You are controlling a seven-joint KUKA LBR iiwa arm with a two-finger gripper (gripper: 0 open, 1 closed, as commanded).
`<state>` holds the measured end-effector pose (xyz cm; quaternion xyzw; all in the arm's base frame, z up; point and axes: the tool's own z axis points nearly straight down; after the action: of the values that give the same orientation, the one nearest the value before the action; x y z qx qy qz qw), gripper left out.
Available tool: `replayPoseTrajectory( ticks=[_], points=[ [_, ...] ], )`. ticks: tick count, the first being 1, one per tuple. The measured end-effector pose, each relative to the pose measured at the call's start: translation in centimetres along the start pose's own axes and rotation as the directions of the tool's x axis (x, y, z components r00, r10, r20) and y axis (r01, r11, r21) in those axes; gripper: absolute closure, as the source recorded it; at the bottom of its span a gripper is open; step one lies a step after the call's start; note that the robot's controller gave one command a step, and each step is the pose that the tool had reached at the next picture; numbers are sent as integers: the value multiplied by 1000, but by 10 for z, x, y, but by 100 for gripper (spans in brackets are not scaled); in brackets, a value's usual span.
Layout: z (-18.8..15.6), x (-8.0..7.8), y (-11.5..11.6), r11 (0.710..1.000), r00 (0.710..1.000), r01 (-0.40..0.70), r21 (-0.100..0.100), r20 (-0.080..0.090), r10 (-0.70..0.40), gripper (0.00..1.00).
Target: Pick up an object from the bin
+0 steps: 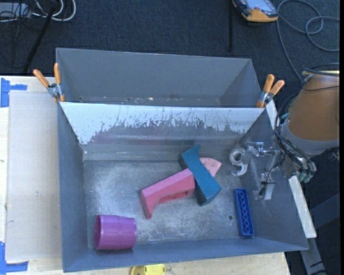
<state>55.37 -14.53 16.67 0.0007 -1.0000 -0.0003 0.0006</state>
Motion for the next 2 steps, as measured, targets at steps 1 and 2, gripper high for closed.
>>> replayPoseTrajectory(
  ticks=[1,2],
  points=[
    [40,8,-5,983,983,184,3,8,-184,0],
    [65,24,-9,927,927,374,-3,-3,-374,0]
  ],
)
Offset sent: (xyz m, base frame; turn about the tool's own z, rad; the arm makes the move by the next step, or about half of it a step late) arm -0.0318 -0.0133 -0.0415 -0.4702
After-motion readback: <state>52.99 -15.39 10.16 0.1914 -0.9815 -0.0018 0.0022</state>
